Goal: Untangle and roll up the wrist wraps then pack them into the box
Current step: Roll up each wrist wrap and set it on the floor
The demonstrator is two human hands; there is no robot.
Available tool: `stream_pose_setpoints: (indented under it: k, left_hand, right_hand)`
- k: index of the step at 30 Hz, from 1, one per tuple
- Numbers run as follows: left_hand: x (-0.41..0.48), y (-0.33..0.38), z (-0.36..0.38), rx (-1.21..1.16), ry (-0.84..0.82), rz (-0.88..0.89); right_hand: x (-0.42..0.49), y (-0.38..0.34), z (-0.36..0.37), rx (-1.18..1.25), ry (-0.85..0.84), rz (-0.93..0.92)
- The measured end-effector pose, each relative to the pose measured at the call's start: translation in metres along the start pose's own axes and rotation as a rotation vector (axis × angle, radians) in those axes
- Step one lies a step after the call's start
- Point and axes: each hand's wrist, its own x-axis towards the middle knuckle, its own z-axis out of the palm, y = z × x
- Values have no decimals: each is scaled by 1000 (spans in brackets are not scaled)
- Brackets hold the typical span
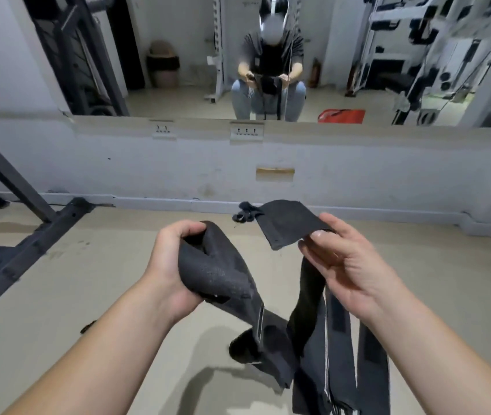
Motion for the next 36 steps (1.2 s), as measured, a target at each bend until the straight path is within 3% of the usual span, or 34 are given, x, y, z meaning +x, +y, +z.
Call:
stream_pose_setpoints:
  k: [3, 5, 8, 10, 13, 16, 24, 26, 30, 36]
  left_hand:
    - [4, 4, 10, -141, 5, 91]
    - [14, 8, 16, -208, 97, 210]
    - [20, 8, 23, 92, 284, 523]
    - [20, 2, 27, 262, 278, 582]
    - [25, -5, 17, 512, 209, 502]
    - [36, -12, -4, 640, 194, 428]
    - [63, -24, -52, 975, 242, 224]
    - [63, -25, -54, 936, 237, 163]
    - [59, -19, -54, 549, 214, -18]
    - [49, -17, -37, 435, 150, 97]
  right_hand:
    - [11, -8, -16, -162, 132, -37]
    - [21, -12, -24, -192, 179, -26]
    - [26, -11, -14, -166, 158, 89]
    - [22, -6, -4, -203, 83, 115]
    - [16, 11, 6, -372, -39, 67]
    - [19, 25, 10, -605, 15, -14]
    - [28, 50, 1, -791, 106, -68]
    - [31, 56, 3, -800, 65, 15]
    - [36, 65, 4, -693, 79, 153]
    - [31, 70, 13, -448, 23, 304]
